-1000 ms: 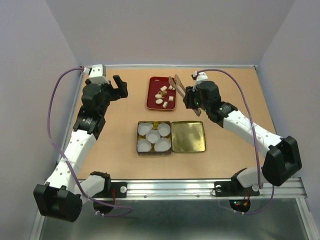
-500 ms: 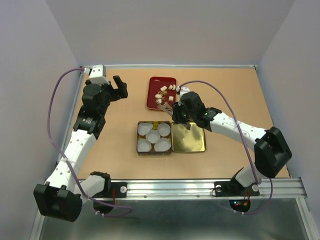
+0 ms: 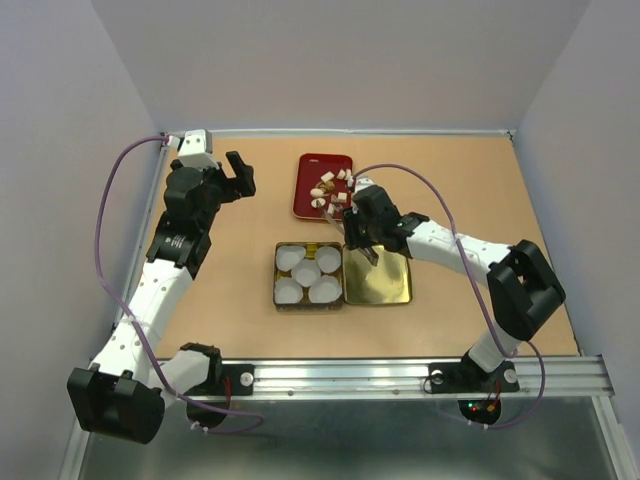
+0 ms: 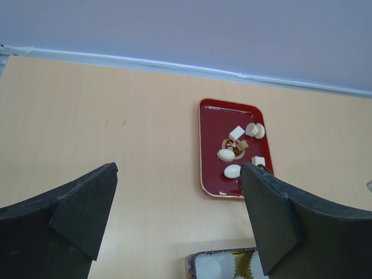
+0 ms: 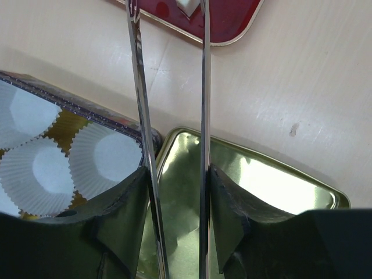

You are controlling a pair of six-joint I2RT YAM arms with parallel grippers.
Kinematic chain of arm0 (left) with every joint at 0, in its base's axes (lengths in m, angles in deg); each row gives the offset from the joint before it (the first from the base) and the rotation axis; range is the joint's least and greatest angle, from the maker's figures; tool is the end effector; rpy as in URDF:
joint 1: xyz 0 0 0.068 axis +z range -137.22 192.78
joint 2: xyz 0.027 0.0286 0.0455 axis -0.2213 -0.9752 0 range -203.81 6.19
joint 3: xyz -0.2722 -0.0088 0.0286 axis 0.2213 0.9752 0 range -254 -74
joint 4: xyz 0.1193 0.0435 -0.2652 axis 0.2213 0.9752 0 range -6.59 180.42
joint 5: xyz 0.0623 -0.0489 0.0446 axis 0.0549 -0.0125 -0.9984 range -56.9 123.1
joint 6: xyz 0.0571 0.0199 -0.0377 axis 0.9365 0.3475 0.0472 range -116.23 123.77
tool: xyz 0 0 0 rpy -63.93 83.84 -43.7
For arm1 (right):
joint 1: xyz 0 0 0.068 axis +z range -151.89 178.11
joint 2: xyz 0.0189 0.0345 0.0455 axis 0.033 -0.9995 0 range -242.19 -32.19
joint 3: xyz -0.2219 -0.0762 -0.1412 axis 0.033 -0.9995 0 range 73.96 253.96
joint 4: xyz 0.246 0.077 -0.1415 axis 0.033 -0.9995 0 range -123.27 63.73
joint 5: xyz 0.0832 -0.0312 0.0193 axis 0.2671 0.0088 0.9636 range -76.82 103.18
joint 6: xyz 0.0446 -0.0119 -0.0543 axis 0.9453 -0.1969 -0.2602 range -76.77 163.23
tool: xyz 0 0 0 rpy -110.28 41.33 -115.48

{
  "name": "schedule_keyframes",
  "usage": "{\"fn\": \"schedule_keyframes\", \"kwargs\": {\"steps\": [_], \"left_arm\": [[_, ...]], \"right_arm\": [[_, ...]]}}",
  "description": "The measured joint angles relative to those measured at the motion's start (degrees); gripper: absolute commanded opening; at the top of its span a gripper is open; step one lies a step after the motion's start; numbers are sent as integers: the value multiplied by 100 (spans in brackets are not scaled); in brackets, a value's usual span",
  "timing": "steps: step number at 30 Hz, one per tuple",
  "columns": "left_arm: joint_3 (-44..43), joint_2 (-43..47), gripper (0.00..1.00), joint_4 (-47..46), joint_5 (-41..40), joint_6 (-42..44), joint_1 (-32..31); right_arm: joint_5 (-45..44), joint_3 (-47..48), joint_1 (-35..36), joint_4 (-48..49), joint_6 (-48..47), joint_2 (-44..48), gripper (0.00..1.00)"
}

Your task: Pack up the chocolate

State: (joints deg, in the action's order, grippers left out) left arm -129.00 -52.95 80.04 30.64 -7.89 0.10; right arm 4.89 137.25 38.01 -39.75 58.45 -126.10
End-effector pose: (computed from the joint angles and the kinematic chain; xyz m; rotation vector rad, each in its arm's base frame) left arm 0.2929 -0.0633 0.3789 -0.0196 1.5918 -0.2978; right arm 0.3154 0.2526 0.1953 -0.4318 2.3114 0.3096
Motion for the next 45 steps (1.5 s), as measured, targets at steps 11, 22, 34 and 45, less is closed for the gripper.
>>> {"fn": "schedule_keyframes", "kwargs": {"steps": [11,22,34,45], "left_arm": [[0,-2,99,-2,7,-24,0],[0,-7,99,-4,39,-26,0],[0,-7,99,-2,48,-26,0],[0,-7,99,-2,48,-26,0]], "right_arm": [[-162,557,2,-24,-46,-33,50],[-201,774,15,-22,-72,-527,51],[-173,1123,28,-129,-140,-813,51],[-140,1399,31,-433,-201,-933,51]]}}
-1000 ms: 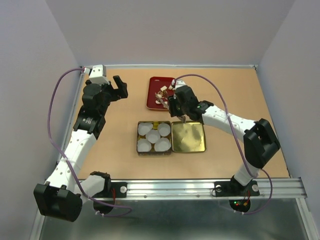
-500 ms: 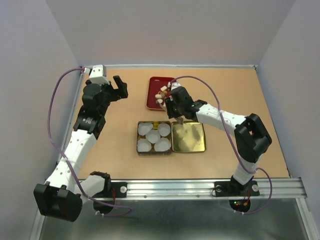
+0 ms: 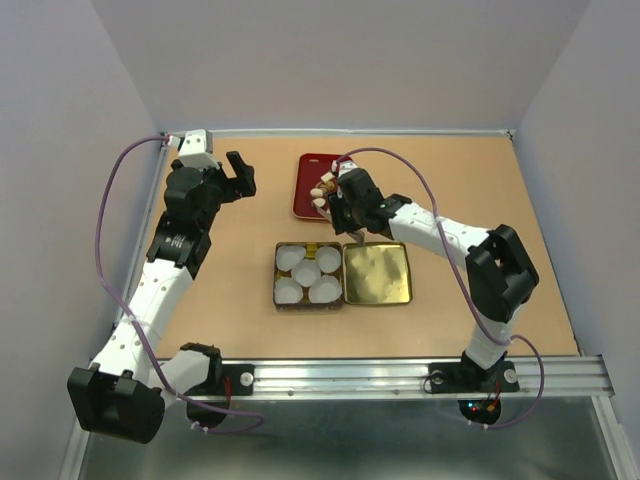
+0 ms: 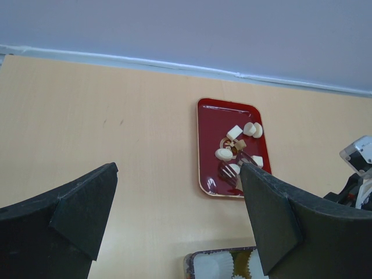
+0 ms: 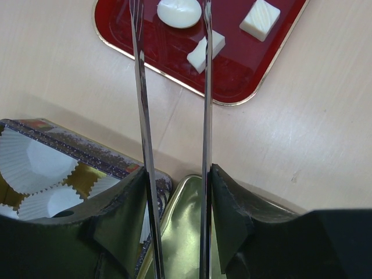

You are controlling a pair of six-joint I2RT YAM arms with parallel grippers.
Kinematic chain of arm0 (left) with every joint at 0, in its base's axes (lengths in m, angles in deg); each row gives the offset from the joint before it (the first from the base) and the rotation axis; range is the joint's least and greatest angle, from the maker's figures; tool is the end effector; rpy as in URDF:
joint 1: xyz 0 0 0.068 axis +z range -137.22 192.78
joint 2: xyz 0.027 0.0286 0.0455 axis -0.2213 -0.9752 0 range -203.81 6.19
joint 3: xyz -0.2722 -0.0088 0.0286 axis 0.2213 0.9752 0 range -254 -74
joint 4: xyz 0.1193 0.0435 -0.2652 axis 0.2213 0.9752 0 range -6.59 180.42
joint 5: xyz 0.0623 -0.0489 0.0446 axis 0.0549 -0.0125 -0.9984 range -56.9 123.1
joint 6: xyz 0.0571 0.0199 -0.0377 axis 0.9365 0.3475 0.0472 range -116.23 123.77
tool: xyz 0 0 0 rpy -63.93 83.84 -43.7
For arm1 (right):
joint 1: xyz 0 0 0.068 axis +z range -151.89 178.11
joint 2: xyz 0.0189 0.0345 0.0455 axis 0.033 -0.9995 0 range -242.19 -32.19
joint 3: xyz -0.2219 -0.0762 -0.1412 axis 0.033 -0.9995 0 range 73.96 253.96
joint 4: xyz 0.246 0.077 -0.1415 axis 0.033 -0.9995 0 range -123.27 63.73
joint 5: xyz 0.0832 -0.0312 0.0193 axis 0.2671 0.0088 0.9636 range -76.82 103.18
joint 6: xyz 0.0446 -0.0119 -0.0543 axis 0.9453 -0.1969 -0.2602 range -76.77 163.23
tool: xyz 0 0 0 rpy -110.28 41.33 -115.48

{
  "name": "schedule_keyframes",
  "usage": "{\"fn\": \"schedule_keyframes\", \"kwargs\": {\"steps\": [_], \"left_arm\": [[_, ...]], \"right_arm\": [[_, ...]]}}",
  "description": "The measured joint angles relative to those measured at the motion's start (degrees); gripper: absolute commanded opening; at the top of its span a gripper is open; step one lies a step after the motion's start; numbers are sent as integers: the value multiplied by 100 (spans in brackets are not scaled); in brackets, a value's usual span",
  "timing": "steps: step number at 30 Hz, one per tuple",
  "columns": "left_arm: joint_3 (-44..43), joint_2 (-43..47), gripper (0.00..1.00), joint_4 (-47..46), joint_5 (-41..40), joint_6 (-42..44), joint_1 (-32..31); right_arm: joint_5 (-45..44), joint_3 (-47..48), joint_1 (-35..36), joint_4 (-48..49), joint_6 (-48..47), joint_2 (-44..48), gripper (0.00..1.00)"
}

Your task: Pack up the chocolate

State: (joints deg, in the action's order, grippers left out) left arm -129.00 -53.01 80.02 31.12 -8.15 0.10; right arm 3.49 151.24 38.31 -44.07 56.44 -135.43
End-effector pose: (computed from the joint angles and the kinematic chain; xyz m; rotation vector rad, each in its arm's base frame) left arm 0.2931 -0.0639 0.3786 -0.0166 1.5931 -0.3078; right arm 0.3528 0.2851 0.2119 -0.4628 2.2905 0.2714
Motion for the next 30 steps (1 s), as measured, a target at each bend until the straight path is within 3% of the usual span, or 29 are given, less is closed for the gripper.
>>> {"fn": "schedule_keyframes", "kwargs": {"steps": [9,16,30], "left_arm": [[0,0,99,0,2,-2,0],[0,0,99,0,11,-20,0],[0,2,99,0,24,-22,0]], "right_arm": [[28,157,2,-330,-70,-173,49],[-33,424,46,-573,-162,-341,40],[-105,551,85,-793,-251,-90,39]]}}
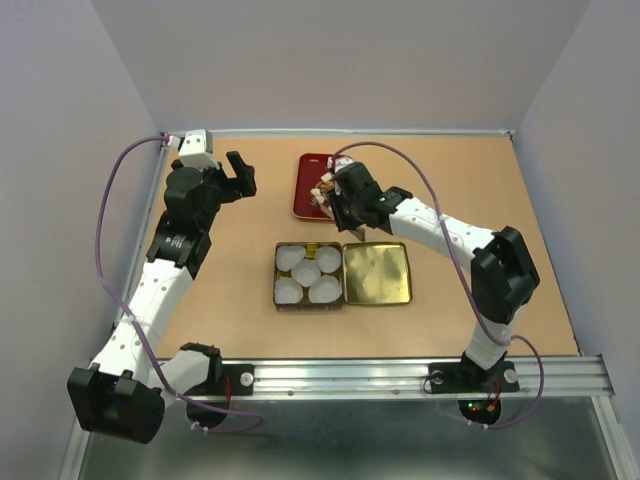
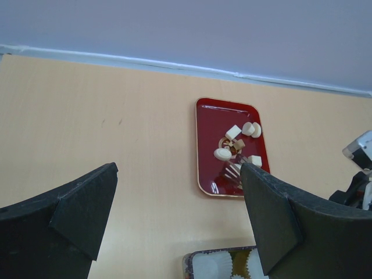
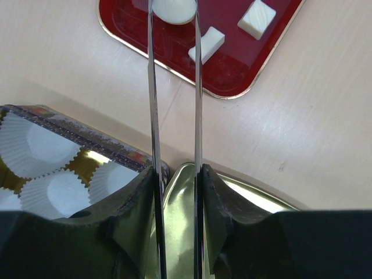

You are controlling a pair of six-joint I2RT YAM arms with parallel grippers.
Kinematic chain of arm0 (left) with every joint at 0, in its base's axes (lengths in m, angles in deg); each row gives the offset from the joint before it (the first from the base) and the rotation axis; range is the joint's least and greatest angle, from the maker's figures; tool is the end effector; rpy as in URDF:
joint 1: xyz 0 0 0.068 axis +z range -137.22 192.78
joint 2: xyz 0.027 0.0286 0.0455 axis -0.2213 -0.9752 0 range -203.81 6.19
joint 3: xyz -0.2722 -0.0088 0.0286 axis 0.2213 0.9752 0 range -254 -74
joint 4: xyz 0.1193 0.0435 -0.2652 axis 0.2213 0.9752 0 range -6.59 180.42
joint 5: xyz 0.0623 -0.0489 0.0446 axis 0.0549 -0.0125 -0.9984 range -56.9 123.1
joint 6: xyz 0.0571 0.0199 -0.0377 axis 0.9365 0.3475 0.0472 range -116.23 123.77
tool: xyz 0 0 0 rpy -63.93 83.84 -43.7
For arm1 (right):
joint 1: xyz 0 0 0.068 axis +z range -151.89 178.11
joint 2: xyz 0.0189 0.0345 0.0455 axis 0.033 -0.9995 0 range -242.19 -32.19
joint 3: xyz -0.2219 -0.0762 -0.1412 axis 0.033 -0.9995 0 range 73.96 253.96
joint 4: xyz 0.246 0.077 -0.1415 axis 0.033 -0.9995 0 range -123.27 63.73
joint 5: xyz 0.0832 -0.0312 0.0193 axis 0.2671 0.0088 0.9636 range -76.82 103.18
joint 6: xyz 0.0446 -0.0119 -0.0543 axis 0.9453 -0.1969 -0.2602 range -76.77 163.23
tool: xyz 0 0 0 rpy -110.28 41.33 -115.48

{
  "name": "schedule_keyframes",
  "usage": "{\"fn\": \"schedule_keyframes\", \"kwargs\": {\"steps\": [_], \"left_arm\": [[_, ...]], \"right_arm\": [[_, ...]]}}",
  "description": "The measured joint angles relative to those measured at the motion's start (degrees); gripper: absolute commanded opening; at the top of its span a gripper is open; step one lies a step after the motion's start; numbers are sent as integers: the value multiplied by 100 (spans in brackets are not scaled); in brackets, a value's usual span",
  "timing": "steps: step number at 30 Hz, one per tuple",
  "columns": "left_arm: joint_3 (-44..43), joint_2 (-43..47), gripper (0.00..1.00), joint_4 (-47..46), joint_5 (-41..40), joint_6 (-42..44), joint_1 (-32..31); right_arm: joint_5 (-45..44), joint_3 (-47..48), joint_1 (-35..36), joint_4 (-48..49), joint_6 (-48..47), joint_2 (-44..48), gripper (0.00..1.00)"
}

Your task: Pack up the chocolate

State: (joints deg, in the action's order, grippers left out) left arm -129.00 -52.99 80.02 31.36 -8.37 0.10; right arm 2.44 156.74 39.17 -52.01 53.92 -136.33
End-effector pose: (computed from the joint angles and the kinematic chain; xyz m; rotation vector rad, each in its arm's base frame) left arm 0.2930 -0.0641 0.3787 -0.0164 1.5931 -0.3141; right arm 0.3514 0.2916 0.2281 -0.5392 2.3224 0.2071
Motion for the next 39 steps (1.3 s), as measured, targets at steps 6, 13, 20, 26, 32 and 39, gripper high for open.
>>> {"fn": "schedule_keyframes", "kwargs": {"steps": [6,13,20,26,32,39], "left_arm": [[0,0,99,0,-2,0,0],[0,0,99,2,-9,2,0],[0,-2,99,7,-33,4,0],[0,-2,99,101,-98,26,0],[0,-4,99,155,-162,48,0],[0,-59,99,190,-177,74,0]], "right_arm": [[59,0,0,-2,-2,407,39],[743,-85,2,-63,-24,1027,39],[1886,-691,28,-85,-39,1980,39],[2616,-1174,179,-116,-39,2203,39],[2994,-1434,299,-229,-44,2203,39],[3029,-1434,330,-243,-90,2201,42]]}}
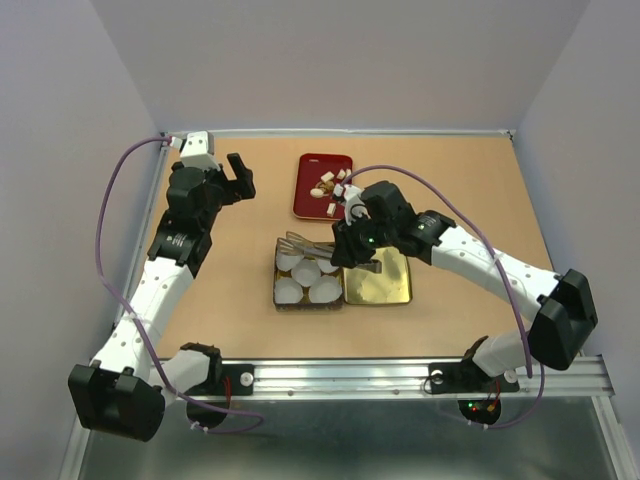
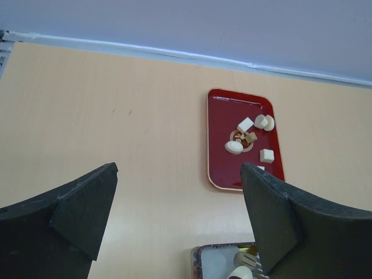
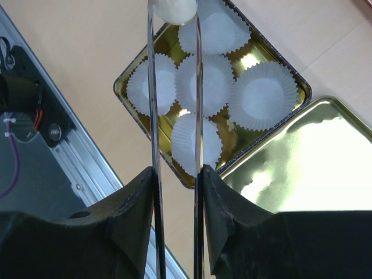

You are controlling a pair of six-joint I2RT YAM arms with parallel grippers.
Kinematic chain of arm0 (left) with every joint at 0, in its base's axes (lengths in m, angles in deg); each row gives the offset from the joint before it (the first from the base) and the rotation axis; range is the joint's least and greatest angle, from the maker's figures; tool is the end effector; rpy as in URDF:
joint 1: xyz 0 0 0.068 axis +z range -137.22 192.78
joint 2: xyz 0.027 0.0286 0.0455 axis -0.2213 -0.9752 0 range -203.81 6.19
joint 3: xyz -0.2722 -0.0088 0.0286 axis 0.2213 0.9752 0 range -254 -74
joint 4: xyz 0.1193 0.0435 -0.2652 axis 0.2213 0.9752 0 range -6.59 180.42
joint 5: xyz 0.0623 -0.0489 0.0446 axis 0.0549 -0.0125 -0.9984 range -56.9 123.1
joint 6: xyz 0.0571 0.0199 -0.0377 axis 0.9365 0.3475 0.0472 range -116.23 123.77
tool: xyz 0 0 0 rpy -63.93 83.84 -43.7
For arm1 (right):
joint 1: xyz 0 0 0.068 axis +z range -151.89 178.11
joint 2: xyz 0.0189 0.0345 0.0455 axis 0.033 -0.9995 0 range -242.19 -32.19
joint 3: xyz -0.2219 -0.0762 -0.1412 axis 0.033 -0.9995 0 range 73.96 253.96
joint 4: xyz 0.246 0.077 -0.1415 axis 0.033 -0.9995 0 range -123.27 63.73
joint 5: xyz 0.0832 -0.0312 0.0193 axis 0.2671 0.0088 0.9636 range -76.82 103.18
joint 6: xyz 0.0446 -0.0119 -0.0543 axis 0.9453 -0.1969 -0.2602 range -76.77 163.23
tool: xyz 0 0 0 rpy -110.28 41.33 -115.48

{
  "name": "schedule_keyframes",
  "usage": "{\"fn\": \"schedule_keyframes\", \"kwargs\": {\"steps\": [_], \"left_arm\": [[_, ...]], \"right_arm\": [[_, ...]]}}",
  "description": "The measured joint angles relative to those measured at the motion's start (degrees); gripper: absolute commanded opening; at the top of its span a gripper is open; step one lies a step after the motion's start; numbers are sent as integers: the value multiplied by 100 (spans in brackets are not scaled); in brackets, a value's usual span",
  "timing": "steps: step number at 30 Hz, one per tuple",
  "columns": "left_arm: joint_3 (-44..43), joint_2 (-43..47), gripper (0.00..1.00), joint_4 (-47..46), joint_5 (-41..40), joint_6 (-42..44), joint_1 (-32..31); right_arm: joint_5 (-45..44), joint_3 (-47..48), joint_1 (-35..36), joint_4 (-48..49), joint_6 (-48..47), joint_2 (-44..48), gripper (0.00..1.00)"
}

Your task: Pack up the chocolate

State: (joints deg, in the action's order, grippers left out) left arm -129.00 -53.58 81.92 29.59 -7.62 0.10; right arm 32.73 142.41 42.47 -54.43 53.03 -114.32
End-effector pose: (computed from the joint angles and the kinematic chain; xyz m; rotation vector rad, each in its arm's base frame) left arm 0.2958 -0.0629 0.3714 -0.0289 1.6344 -0.2729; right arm 0.2479 0.2697 0.2820 -0.8906 2.2399 0.8577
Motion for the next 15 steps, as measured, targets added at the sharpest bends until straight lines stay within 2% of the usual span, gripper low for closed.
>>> {"fn": "schedule_keyframes", "kwargs": {"steps": [5,15], "left_arm": [[0,-13,99,33,-2,0,0],[0,-13,99,52,-2,13,0]], "right_arm": [[-7,2,4,-7,-63,-42,47],[-9,7,42,-83,-133,-201,50]]}}
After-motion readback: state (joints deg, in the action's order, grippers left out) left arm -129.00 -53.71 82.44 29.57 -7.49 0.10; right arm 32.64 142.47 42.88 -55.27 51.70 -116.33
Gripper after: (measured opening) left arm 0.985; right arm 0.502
